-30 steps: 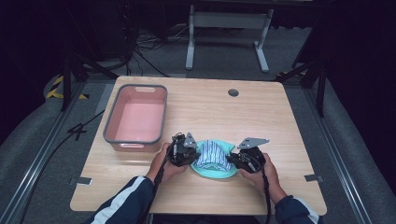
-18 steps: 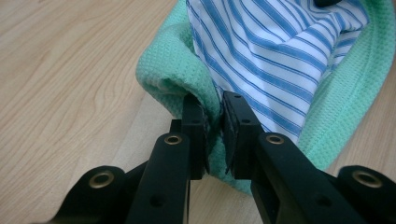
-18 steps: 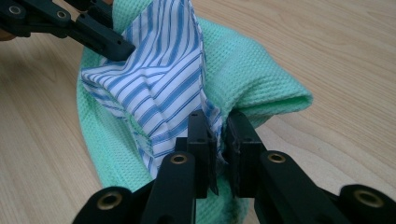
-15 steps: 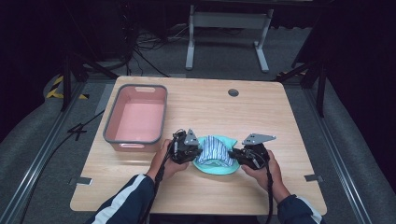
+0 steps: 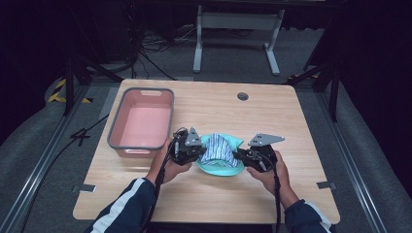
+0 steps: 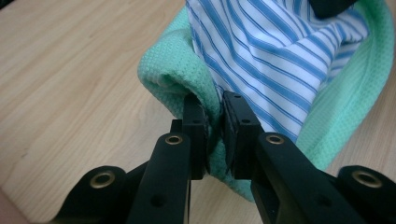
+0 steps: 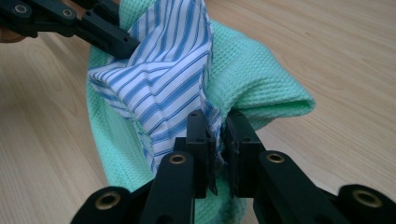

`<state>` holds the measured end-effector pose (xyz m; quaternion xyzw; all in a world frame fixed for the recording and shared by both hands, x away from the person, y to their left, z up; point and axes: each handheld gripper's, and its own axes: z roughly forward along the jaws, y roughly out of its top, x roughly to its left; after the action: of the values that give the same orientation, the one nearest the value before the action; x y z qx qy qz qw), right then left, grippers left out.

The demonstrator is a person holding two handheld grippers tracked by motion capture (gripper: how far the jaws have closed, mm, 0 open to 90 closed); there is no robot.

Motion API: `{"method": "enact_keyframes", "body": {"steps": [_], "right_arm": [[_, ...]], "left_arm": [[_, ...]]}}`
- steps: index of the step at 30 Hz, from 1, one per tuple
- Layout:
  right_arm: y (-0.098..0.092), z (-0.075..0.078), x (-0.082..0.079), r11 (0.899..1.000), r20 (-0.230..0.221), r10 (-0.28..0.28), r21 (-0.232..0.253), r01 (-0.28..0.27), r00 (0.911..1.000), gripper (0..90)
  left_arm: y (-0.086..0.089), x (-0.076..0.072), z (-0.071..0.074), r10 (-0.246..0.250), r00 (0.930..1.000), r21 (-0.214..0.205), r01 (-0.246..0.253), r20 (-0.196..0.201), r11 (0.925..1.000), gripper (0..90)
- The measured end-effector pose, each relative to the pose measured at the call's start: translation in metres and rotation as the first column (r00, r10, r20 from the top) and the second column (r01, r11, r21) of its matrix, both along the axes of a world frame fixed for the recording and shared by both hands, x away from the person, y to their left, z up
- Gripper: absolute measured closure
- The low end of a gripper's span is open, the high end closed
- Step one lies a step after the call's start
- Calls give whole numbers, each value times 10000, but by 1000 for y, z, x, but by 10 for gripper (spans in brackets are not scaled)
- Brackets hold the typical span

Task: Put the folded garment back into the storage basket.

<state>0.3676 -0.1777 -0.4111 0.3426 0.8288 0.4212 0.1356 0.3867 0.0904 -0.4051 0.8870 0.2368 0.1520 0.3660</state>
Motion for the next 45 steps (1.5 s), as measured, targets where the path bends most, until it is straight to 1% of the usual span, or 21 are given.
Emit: {"method": "enact_keyframes", "body": {"steps": [1, 2, 4, 6, 8, 9, 11, 13, 16, 17, 23, 24, 28, 29, 32, 36, 38, 39, 42, 44, 45], "right_arm": [[4, 3, 0, 10000, 47, 32, 36, -32, 10000, 811], [4, 3, 0, 10000, 47, 32, 36, -32, 10000, 811], [7, 7, 0, 9999, 138, 19, 128, -20, 9999, 811], [11, 11, 0, 9998, 227, 76, 160, -80, 9997, 811], [16, 14, 1, 9997, 285, 122, 201, -127, 9995, 811], [19, 16, 2, 9997, 332, 162, 189, -169, 9993, 811], [23, 19, 4, 9995, 336, 184, 261, -193, 9993, 811], [27, 22, 7, 9994, 366, 242, 255, -251, 9990, 810], [31, 26, 9, 9991, 424, 314, 284, -326, 9986, 811], [33, 28, 11, 9987, 399, 323, 383, -338, 9987, 811], [48, 38, 17, 9986, 605, 480, 195, -493, 9970, 810], [51, 40, 18, 9985, 658, 512, 148, -523, 9965, 810], [62, 43, 23, 9980, 785, 638, -52, -636, 9949, 810], [65, 44, 23, 9977, 832, 678, -93, -672, 9942, 810], [73, 46, 26, 9971, 909, 748, -201, -732, 9930, 810], [85, 52, 31, 9960, 1023, 874, -263, -851, 9909, 810], [92, 55, 33, 9954, 1083, 940, -309, -912, 9897, 810], [95, 56, 33, 9951, 1094, 966, -315, -937, 9893, 810], [106, 60, 37, 9936, 1144, 1111, -336, -1079, 9872, 810], [112, 61, 39, 9932, 1122, 1146, -332, -1115, 9871, 810], [116, 61, 40, 9926, 1127, 1200, -313, -1171, 9864, 810]], "left_arm": [[4, 0, 6, 18, 10000, -37, -18, 69, 10000, 804], [4, 0, 6, 18, 10000, -37, -18, 69, 10000, 804], [10, -1, 12, 47, 9998, -34, -46, 192, 10000, 804], [15, -2, 17, 170, 9995, -205, -165, 257, 9997, 804], [17, -3, 19, 183, 9995, -186, -178, 273, 9997, 804], [23, -4, 23, 291, 9989, -266, -281, 377, 9993, 804], [25, -3, 25, 309, 9987, -261, -298, 414, 9992, 804], [32, -3, 29, 499, 9977, -379, -482, 452, 9981, 804], [36, -2, 32, 644, 9965, -405, -623, 542, 9972, 804], [39, -2, 34, 749, 9954, -371, -728, 592, 9967, 804], [52, -1, 43, 1070, 9911, -516, -1032, 787, 9933, 803], [54, 0, 44, 1085, 9907, -447, -1051, 818, 9935, 804], [64, 1, 48, 1254, 9885, -478, -1217, 850, 9914, 804], [66, 1, 49, 1327, 9865, -509, -1283, 959, 9904, 804], [73, 1, 52, 1397, 9855, -484, -1356, 959, 9896, 804], [84, 1, 55, 1641, 9814, -666, -1580, 992, 9852, 804], [90, 1, 57, 1675, 9802, -610, -1618, 1053, 9849, 804], [94, 0, 59, 1772, 9792, -605, -1718, 985, 9833, 804], [104, 0, 61, 1939, 9747, -736, -1865, 1108, 9797, 804], [111, 0, 62, 2004, 9745, -635, -1947, 1011, 9788, 804], [115, -1, 63, 2153, 9716, -714, -2089, 984, 9753, 804]]}}
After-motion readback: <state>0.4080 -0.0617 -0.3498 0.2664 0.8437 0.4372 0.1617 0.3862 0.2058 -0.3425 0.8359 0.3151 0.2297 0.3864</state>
